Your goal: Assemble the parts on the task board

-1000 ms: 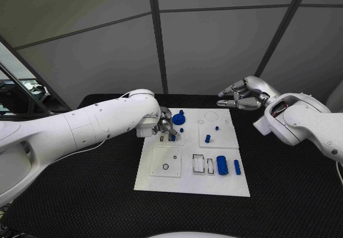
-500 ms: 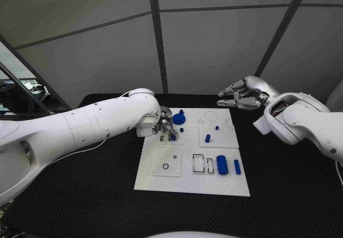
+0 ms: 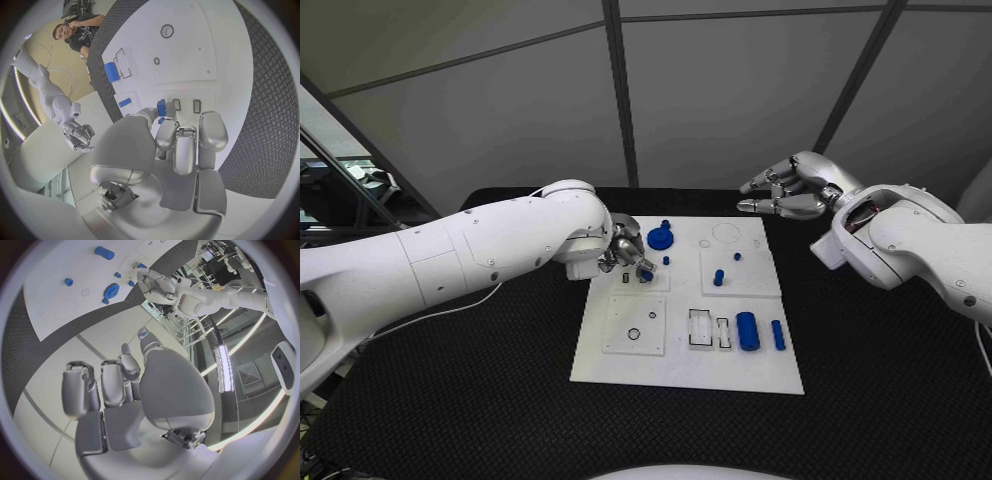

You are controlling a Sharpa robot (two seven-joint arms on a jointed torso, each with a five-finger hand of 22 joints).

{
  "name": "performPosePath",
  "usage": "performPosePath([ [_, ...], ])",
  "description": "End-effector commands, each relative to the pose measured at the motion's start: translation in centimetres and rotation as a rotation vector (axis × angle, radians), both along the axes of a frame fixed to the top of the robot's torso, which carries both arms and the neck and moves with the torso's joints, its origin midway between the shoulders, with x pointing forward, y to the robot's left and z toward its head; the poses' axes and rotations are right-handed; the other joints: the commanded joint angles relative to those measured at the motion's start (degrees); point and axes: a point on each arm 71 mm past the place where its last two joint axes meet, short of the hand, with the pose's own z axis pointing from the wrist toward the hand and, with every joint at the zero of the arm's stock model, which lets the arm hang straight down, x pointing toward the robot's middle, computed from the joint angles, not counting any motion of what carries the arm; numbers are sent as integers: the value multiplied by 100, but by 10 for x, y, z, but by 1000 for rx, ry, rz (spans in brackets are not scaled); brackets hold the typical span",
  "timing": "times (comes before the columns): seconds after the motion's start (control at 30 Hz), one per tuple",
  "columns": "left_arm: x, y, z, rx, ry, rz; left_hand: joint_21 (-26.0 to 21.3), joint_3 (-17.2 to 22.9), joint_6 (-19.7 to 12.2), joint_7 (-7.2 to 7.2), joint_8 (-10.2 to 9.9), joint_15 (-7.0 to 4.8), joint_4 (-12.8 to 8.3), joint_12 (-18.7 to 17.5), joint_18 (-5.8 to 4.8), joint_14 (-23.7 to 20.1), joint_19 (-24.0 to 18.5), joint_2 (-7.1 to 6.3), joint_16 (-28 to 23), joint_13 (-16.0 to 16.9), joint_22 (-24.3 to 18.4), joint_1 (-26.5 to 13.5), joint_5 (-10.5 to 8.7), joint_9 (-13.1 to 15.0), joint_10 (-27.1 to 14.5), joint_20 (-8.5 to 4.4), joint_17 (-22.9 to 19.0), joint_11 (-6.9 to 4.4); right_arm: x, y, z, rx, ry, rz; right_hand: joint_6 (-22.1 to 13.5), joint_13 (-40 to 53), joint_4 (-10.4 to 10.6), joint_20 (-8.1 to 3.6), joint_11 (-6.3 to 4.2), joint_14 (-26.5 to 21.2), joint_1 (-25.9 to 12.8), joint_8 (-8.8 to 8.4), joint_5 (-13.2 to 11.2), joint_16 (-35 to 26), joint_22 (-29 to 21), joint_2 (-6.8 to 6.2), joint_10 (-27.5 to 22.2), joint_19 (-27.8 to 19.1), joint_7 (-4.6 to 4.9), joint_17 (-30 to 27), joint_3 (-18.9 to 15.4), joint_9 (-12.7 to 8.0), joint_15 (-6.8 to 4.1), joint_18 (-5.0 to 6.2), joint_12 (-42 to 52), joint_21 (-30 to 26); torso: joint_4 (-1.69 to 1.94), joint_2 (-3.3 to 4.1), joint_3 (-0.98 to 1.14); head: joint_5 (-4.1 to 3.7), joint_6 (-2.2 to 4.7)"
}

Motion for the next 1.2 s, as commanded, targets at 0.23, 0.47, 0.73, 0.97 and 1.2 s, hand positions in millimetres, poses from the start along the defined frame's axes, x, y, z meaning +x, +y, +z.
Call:
performPosePath([
  [0.23, -4, 9, 3, -41, -93, 37, 28, 1134, 60, -15, 15, 9, -1035, -9, -180, 488, 50, -26, 36, 2037, 45, -193, -39, 101, 232, -16, 1214, -196, 1, 0, 1, -1, -6, 11, 11, -12, -27, -17, -7, 98, -1, -31, 33, -45, 399, 49, -2, -21, 5, -27, 0, 8, -24, 48, -28, -29, 0, 3, 5, 24, -22],
  [0.47, -7, 11, -5, -5, -134, 30, 43, 1197, 78, -19, 13, 4, -1092, 3, -186, 490, 70, -45, 40, 2045, 76, -233, -42, 128, 243, -20, 1218, -200, 1, 0, 1, -4, -6, 11, 11, -12, -27, -17, -7, 98, -1, -31, 33, -45, 399, 49, -2, -21, 5, -27, 0, 8, -24, 48, -28, -29, -6, 3, 1, 36, -40],
  [0.73, -7, 11, -12, 13, -180, 27, 77, 1286, 114, -27, 4, -4, -1209, 31, -198, 502, 113, -94, 71, 2061, 143, -277, -58, 163, 265, -27, 1252, -210, 1, 1, 1, -8, -8, 13, 7, -25, -26, -17, -6, 98, -2, -34, 37, -49, 399, 56, -10, -20, 7, -29, 2, 8, -23, 47, -40, -30, -11, 7, -3, 40, -47],
  [0.97, -7, 8, -14, 24, -198, 17, 100, 1325, 139, -30, 0, -8, -1257, 47, -206, 508, 140, -111, 84, 2069, 183, -304, -62, 177, 279, -31, 1266, -214, 1, 1, 1, -9, -10, 16, 5, -22, -25, -16, -5, 99, -4, -36, 37, -47, 410, 59, -8, -13, 8, -25, 3, 7, -23, 45, -37, -23, -13, 10, 0, 47, -62],
  [1.2, -8, 6, -15, 30, -199, 12, 114, 1339, 146, -32, -3, -9, -1274, 51, -211, 510, 157, -116, 91, 2071, 209, -313, -62, 182, 282, -32, 1273, -216, 1, 2, 1, -14, -13, 19, 5, -22, -25, -16, -5, 99, -4, -36, 37, -47, 410, 59, -8, -13, 8, -25, 3, 7, -23, 45, -37, -23, -10, 9, -1, 48, -75],
])
